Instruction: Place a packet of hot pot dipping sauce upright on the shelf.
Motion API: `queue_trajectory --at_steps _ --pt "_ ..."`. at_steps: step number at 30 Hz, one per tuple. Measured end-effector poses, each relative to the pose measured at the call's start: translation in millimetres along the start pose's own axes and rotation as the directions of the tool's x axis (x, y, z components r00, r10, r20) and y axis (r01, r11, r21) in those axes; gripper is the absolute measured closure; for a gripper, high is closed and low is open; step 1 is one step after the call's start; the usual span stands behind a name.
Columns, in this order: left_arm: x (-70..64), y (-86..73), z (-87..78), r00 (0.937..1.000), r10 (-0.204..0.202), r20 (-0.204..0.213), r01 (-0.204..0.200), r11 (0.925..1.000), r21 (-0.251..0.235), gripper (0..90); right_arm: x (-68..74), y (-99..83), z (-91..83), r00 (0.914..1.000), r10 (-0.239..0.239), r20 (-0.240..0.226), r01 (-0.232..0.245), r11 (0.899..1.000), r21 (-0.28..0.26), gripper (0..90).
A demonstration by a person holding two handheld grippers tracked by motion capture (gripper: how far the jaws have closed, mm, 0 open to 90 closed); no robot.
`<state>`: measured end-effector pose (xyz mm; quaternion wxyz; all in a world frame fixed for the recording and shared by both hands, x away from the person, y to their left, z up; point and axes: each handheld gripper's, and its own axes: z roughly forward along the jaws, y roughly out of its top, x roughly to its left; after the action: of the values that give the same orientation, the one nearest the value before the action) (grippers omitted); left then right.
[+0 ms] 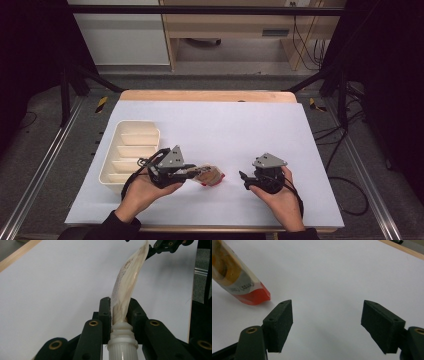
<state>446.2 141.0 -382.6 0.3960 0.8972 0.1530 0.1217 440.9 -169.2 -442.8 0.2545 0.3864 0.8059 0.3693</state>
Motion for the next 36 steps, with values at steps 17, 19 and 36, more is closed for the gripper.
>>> queue_trajectory --at_steps 17,19,36 --pt "15.2 66.8 25.9 0.9772 0.189 0.097 -0.208 0.9443 0.255 75.9 4.1 -1.2 -0.4 0.9998 0.004 -0.019 -0.004 1.0 -0.002 25.2" --pt "14.6 69.4 26.4 0.9755 0.198 0.097 -0.217 0.9405 0.262 75.9 3.6 -1.2 -0.7 0.9998 0.011 -0.019 -0.011 1.0 -0.004 25.3" --pt "17.3 98.1 -51.5 0.9396 0.332 0.083 -0.338 0.8654 0.369 75.9 5.1 1.1 -1.4 0.9993 0.023 -0.031 -0.023 1.0 -0.016 25.5"
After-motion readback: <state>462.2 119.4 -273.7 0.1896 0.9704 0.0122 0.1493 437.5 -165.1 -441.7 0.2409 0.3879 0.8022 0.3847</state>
